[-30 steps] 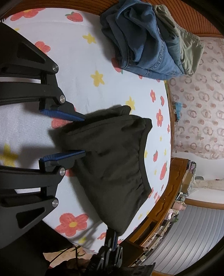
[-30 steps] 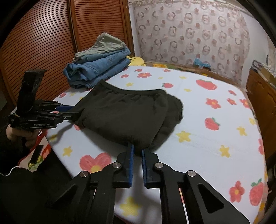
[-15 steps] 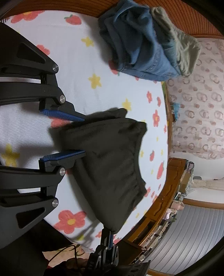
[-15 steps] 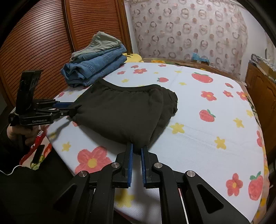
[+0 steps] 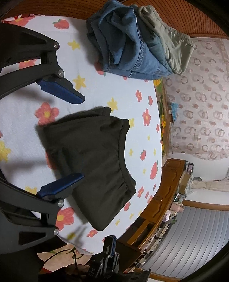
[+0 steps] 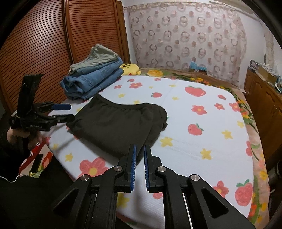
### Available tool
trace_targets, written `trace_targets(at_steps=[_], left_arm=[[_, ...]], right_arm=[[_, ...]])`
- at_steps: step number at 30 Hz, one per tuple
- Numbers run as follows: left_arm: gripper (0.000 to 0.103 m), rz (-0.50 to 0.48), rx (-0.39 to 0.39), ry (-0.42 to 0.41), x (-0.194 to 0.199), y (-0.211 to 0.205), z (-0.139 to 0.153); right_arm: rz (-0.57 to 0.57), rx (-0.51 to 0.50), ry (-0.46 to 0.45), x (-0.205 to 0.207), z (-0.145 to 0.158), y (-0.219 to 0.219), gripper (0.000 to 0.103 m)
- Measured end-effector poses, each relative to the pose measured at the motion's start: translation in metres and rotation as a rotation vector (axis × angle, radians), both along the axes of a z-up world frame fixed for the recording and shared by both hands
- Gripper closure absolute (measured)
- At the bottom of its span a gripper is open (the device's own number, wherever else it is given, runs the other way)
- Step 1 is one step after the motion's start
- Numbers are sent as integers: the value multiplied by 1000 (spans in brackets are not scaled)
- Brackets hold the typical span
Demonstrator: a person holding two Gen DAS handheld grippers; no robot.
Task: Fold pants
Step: 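Move the left gripper to the waistband edge and close on it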
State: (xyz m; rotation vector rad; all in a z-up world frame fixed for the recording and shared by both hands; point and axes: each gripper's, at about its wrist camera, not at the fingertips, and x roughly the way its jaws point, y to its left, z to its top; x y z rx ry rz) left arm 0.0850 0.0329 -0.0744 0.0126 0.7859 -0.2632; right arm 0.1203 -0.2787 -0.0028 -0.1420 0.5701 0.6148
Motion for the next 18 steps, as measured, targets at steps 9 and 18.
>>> trace_targets(at_steps=[9,18], left_arm=[[22,9,4,-15,12,-3,2],[22,22,5,-3,37,5,0]], right_arm=[[-4,-9,-21,19,0,14,65],[-16,-26,30,58,-10,33,54]])
